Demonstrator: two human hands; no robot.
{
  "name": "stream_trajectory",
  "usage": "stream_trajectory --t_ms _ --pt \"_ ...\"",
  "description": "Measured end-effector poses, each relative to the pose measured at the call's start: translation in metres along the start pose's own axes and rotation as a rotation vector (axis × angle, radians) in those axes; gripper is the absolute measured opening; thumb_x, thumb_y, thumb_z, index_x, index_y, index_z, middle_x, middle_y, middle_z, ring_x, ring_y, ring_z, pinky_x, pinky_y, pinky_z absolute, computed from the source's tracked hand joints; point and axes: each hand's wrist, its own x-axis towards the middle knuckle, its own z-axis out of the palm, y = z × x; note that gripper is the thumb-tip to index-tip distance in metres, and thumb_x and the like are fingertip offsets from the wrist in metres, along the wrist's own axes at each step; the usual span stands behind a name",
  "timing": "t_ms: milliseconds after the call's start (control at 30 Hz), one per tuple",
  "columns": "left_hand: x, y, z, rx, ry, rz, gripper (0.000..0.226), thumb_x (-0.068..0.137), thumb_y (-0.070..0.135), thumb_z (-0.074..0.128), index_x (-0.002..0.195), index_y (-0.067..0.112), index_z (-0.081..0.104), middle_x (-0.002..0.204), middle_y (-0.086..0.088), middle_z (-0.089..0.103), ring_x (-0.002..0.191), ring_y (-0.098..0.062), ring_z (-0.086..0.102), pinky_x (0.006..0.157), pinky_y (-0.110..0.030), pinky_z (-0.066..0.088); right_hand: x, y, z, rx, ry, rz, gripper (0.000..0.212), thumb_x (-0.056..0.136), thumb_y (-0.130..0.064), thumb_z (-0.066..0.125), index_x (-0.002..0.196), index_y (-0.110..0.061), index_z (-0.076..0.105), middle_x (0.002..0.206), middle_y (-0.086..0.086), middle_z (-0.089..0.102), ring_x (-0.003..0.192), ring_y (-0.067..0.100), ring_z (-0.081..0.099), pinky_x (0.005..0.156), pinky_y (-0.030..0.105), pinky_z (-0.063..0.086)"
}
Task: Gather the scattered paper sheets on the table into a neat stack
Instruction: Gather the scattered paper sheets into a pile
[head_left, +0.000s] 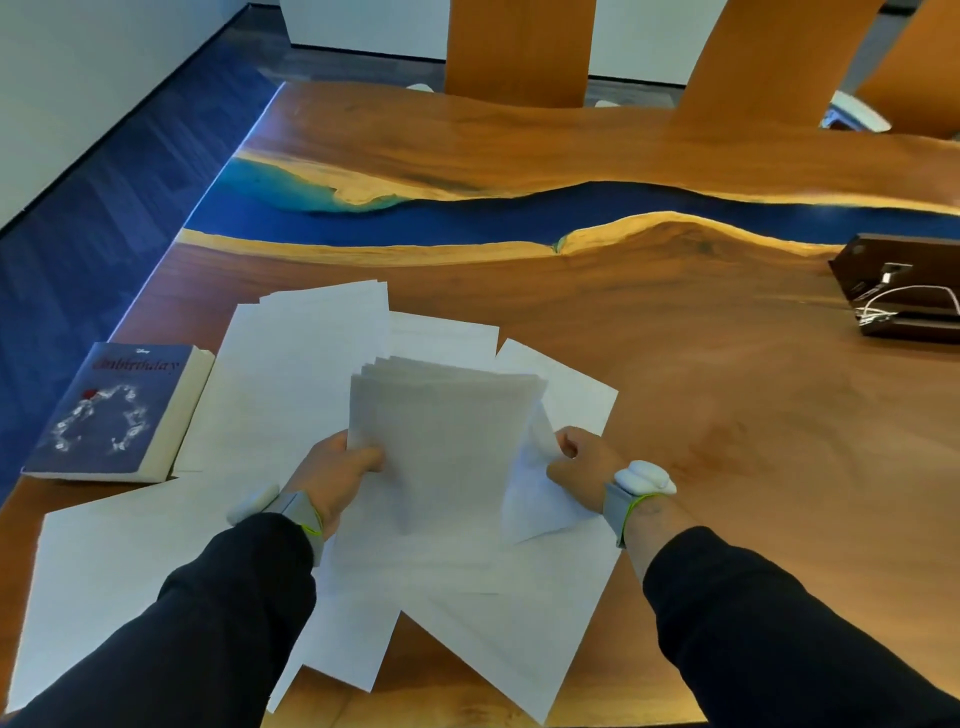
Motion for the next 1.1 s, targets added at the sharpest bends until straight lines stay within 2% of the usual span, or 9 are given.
stream_trajectory --t_ms 167,300,467,567,700,767,867,1000,1100 --pt "0.004 0.014 0.003 0.037 0.017 0.071 0.041 0.054 0.016 0.062 0.092 0.009 0.075 0.100 -0.019 0.076 0.102 -0.045 0.068 0.096 -0.060 0.053 -0.002 -0.032 -0.027 -0.062 0.004 -0.149 0.009 0.087 -0.012 0.055 0.083 -0.008 0.063 0.083 0.013 0.065 0.069 0.021 0.051 0.054 0.025 0.037" --pt "0.005 0.027 -0.001 0.084 0.016 0.139 0.035 0.057 0.018 0.061 0.088 0.013 0.077 0.092 -0.010 0.079 0.095 -0.040 0.071 0.092 -0.056 0.056 -0.006 -0.046 -0.048 -0.136 -0.097 -0.200 0.011 0.087 -0.016 0.059 0.093 -0.017 0.069 0.096 0.004 0.070 0.088 0.024 0.063 0.075 0.032 0.050" --pt "0.005 0.044 -0.005 0.164 -0.009 0.196 0.028 0.060 0.022 0.061 0.082 0.022 0.078 0.085 0.002 0.079 0.092 -0.029 0.070 0.081 -0.039 0.055 -0.010 -0.058 -0.057 -0.243 -0.151 -0.254 0.014 0.086 -0.028 0.065 0.095 -0.019 0.070 0.092 -0.003 0.066 0.080 0.014 0.056 0.061 0.014 0.040" --pt "0.006 0.052 -0.009 0.209 -0.047 0.203 0.034 0.062 0.025 0.061 0.092 0.019 0.075 0.098 -0.005 0.077 0.099 -0.032 0.069 0.094 -0.047 0.054 -0.009 -0.061 -0.060 -0.178 -0.176 -0.257 0.005 0.083 -0.029 0.065 0.080 -0.030 0.068 0.085 -0.017 0.067 0.070 0.001 0.055 0.055 0.001 0.038" --pt "0.009 0.053 -0.014 0.120 -0.021 0.191 0.040 0.076 0.013 0.059 0.114 0.008 0.071 0.113 -0.014 0.074 0.110 -0.038 0.066 0.103 -0.055 0.049 0.001 -0.062 -0.059 0.469 -0.128 -0.140 0.013 0.090 -0.028 0.065 0.097 -0.022 0.074 0.094 0.001 0.074 0.082 0.016 0.065 0.074 0.027 0.054" --pt "0.012 0.050 -0.015 0.036 0.018 0.152 0.036 0.087 -0.001 0.054 0.120 0.003 0.066 0.117 -0.018 0.072 0.113 -0.042 0.065 0.104 -0.056 0.048 0.002 -0.064 -0.057 0.858 -0.170 -0.043 0.040 0.089 -0.055 0.058 0.104 -0.021 0.074 0.092 0.001 0.073 0.085 0.017 0.067 0.078 0.030 0.056" --pt "0.012 0.041 -0.015 -0.083 0.038 0.109 0.039 0.091 -0.006 0.047 0.126 0.000 0.062 0.121 -0.022 0.069 0.113 -0.043 0.064 0.099 -0.051 0.051 0.005 -0.059 -0.045 0.991 -0.293 0.011 0.085 0.061 -0.090 0.049 0.116 -0.028 0.068 0.094 0.000 0.073 0.089 0.015 0.067 0.089 0.036 0.048" --pt "0.009 0.035 -0.010 -0.141 0.032 0.101 0.046 0.090 -0.008 0.047 0.134 0.003 0.056 0.124 -0.022 0.067 0.113 -0.044 0.064 0.098 -0.052 0.052 -0.004 -0.069 -0.011 0.900 -0.283 -0.025 0.045 0.076 -0.057 0.064 0.114 -0.033 0.063 0.107 -0.005 0.073 0.093 0.012 0.067 0.081 0.029 0.051" --pt "0.003 0.037 -0.005 -0.054 0.079 0.113 0.050 0.089 0.002 0.057 0.136 0.013 0.046 0.123 -0.017 0.064 0.112 -0.040 0.062 0.099 -0.056 0.051 -0.007 -0.080 0.008 0.712 -0.095 -0.089 0.049 0.078 -0.018 0.060 0.126 -0.027 0.055 0.115 -0.002 0.069 0.103 0.019 0.067 0.081 0.033 0.057"
